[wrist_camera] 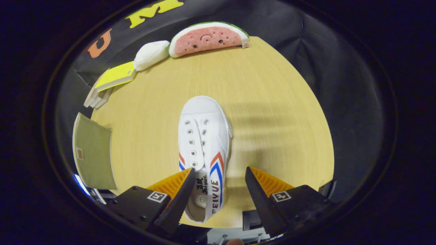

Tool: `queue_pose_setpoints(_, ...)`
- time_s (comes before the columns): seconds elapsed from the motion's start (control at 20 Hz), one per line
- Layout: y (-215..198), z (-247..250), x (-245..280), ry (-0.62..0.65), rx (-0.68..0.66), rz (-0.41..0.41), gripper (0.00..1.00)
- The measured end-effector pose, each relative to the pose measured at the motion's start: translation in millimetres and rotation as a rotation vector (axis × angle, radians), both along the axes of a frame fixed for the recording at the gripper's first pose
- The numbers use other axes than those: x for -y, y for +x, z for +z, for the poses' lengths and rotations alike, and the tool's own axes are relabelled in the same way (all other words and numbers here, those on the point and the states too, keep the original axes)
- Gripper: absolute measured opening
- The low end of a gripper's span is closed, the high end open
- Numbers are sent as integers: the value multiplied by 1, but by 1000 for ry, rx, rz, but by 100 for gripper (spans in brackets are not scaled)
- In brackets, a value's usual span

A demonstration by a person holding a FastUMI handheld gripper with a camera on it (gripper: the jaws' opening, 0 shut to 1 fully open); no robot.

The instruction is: Open the storage box then place both shoes into the box .Put the left shoe in first, then the right shoe, with the right side of both shoes facing outward in a uniform manner.

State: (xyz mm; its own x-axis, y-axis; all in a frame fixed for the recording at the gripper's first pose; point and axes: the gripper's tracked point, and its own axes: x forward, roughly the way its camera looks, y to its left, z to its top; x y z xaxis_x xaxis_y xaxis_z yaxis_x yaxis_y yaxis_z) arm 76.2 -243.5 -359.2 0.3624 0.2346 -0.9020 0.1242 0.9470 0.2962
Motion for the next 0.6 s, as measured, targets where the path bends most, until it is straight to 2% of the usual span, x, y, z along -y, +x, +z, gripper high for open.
queue_pose_setpoints(0.1, 2, -1, -7, 29, -8, 22, 88)
queue_pose_setpoints(0.35, 4, -2, 0, 30, -29, -5, 28)
queue_pose_setpoints(0.45, 5, -3, 1, 42, -29, -13, 12)
queue_pose_setpoints(0.5, 3, -2, -1, 55, -29, -8, 7)
queue_pose_setpoints(0.6, 0, 5, -8, 99, -24, -17, 6)
